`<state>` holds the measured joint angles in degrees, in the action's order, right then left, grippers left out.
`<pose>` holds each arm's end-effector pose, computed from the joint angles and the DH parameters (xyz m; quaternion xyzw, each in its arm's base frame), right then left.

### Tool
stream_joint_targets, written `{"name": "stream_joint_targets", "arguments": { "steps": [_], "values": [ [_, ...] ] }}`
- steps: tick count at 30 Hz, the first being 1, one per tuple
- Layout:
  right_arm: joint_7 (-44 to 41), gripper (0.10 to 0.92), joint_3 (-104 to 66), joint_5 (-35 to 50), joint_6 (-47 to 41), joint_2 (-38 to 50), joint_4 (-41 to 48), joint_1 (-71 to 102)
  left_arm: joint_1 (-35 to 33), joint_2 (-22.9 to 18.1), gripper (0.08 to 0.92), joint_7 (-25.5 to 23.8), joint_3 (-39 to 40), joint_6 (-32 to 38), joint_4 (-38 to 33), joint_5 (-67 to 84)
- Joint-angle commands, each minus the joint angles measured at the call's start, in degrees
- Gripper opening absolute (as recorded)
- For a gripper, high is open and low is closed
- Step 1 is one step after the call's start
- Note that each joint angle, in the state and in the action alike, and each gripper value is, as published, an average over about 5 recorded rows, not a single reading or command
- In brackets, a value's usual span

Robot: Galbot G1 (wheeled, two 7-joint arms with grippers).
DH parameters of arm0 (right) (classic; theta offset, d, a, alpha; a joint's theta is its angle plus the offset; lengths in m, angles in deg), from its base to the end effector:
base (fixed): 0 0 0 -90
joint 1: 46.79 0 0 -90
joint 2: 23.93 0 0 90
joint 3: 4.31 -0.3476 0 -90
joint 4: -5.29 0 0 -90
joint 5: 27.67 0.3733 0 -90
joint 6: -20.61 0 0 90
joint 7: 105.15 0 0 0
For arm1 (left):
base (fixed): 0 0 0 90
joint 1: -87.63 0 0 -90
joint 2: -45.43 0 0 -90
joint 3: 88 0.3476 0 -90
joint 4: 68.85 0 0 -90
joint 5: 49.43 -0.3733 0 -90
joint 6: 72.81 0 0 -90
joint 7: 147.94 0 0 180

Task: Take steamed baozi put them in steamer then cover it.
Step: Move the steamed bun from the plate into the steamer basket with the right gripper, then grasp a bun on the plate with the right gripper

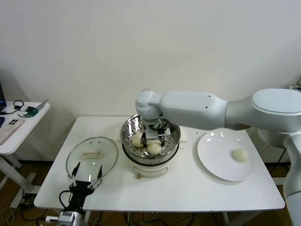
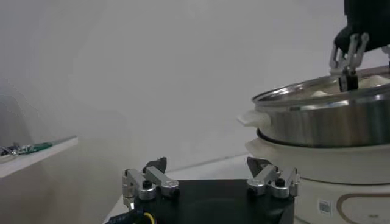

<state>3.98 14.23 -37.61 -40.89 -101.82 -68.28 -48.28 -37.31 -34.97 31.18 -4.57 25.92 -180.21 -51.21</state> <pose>0.5171 0.2368 -0.1004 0.6691 0.0367 0.7422 0.0093 0.1674 0.0745 -0.3634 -0.0073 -0.9925 -0.1160 0.0385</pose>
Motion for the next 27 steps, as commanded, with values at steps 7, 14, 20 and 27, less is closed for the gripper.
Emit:
{"name": "stream_joint_targets", "arguments": {
  "steps": [7,14,20,27],
  "values": [
    [0.1,0.774,-1.0,-2.3,2.1,-1.1,0.7,2.2,-0.1,0.0,0.823,0.0,-0.4,0.1,0.3,0.5],
    [-0.2,0.822,-2.9,-1.7,3.5,0.1,0.9,0.6,-0.2,-0.4,0.823,0.1,-0.3,0.1,0.5,0.4],
    [-0.4,0.823,-4.9,1.3,3.4,3.8,-0.3,-3.8,-0.2,-0.5,0.823,0.1,-0.4,0.2,0.8,0.3],
    [-0.6,0.823,-3.4,7.5,-2.8,17.0,-1.5,-10.7,-0.3,-0.6,0.823,0.2,-0.3,0.1,0.3,0.4]
  ]
}}
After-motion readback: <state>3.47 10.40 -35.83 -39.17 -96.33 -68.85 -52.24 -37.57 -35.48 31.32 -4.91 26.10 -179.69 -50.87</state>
